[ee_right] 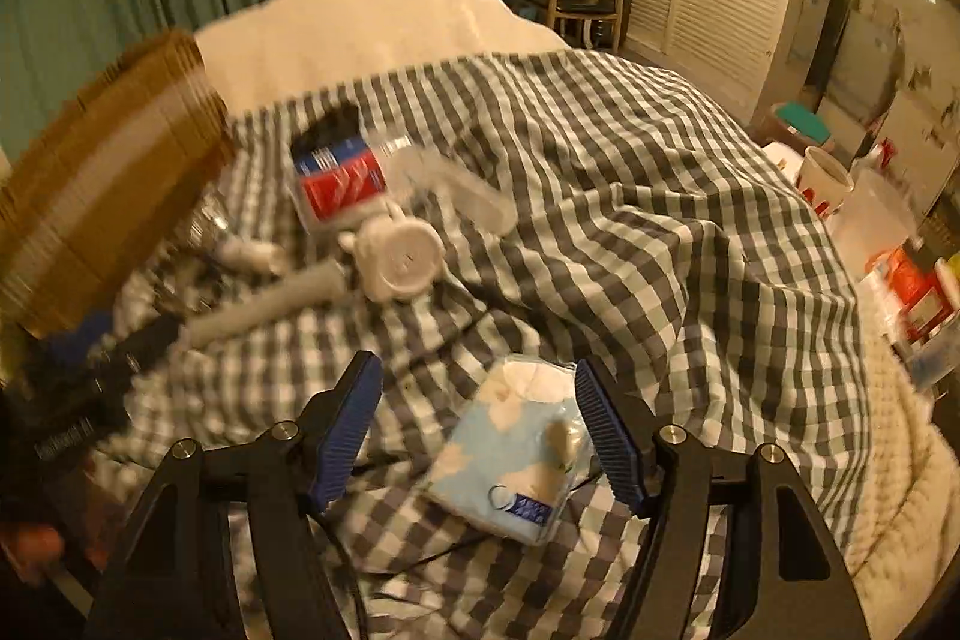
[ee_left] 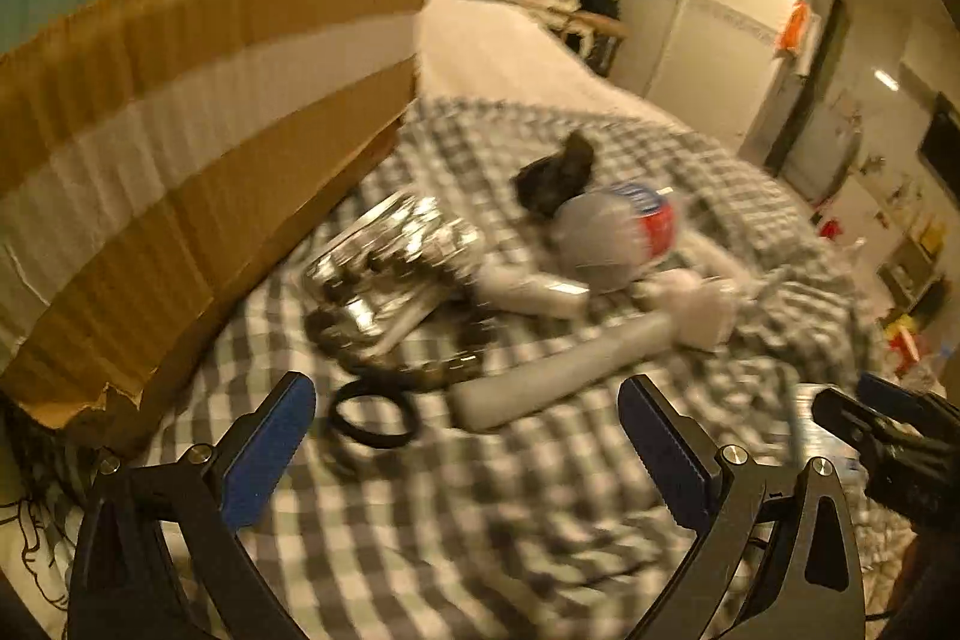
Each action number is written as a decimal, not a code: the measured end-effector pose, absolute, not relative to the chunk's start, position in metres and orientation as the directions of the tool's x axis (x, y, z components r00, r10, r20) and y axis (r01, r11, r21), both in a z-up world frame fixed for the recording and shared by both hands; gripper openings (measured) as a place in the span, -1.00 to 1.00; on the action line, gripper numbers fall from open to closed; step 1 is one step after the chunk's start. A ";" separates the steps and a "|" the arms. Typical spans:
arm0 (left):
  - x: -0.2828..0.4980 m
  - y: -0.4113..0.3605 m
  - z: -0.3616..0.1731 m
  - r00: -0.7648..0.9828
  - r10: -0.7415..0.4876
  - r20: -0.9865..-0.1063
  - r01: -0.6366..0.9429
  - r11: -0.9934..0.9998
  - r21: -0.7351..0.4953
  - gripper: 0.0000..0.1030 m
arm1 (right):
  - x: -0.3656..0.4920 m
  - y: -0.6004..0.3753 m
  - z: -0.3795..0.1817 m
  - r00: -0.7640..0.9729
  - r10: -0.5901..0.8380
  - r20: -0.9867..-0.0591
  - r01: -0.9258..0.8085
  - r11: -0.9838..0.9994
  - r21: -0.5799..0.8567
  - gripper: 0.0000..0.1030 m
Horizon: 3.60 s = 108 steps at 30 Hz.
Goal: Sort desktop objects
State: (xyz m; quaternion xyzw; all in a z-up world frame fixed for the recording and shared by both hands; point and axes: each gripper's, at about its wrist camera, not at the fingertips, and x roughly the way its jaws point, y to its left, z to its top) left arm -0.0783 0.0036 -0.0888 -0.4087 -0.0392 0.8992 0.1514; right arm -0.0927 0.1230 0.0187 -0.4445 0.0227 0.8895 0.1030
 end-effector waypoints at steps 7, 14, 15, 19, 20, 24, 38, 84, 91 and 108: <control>-0.082 -0.001 -0.096 -0.602 0.343 -0.721 -0.270 -0.937 -0.221 1.00 | -0.101 0.133 0.003 -0.521 0.217 -0.826 -0.250 -0.964 -0.095 0.38; -0.072 0.025 -0.093 -0.642 0.364 -0.675 -0.389 -0.913 -0.123 0.99 | -0.099 0.129 -0.001 -0.501 0.192 -0.844 -0.244 -0.967 -0.075 0.38; -0.072 0.028 -0.094 -0.639 0.372 -0.673 -0.401 -0.908 -0.121 0.98 | -0.099 0.128 -0.002 -0.496 0.191 -0.847 -0.241 -0.967 -0.077 0.38; -0.076 0.034 -0.100 -0.603 0.397 -0.692 -0.437 -0.890 -0.130 0.77 | -0.103 0.136 -0.015 -0.457 0.148 -0.877 -0.245 -0.969 -0.036 0.38; -0.077 0.035 -0.101 -0.595 0.400 -0.697 -0.440 -0.888 -0.134 0.71 | -0.103 0.139 -0.016 -0.451 0.135 -0.882 -0.250 -0.968 -0.020 0.34; -0.088 0.038 -0.109 -0.558 0.412 -0.720 -0.448 -0.880 -0.157 0.62 | -0.104 0.144 -0.013 -0.464 0.116 -0.878 -0.249 -0.969 0.003 0.17; -0.088 0.037 -0.110 -0.519 0.406 -0.752 -0.472 -0.870 -0.144 -0.30 | -0.109 0.141 -0.010 -0.501 0.008 -0.865 -0.214 -0.970 0.115 0.14; -0.091 0.035 -0.100 -0.461 0.550 -0.696 -0.593 -0.775 -0.218 -0.55 | -0.113 0.128 -0.008 -0.514 -0.072 -0.855 -0.163 -0.970 0.180 0.17; -0.097 0.045 -0.120 -0.414 0.523 -0.745 -0.590 -0.778 -0.219 -0.47 | -0.114 0.128 -0.007 -0.507 -0.072 -0.859 -0.165 -0.970 0.179 0.17; -0.098 0.036 -0.104 -0.434 0.593 -0.678 -0.594 -0.754 -0.280 -0.69 | -0.115 0.123 -0.004 -0.514 -0.066 -0.855 -0.150 -0.975 0.166 0.17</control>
